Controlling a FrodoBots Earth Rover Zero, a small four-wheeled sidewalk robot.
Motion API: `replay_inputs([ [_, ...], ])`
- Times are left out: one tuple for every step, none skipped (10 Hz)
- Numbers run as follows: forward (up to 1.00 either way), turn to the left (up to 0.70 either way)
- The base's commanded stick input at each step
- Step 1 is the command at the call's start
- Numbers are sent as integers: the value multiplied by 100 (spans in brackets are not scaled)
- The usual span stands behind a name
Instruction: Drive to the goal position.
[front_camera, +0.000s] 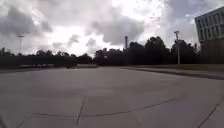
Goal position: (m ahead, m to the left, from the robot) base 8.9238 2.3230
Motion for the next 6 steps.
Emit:
replay_inputs([
  [70,24],
  [70,35],
  [70,35],
  [70,35],
  [70,35],
  [70,20],
])
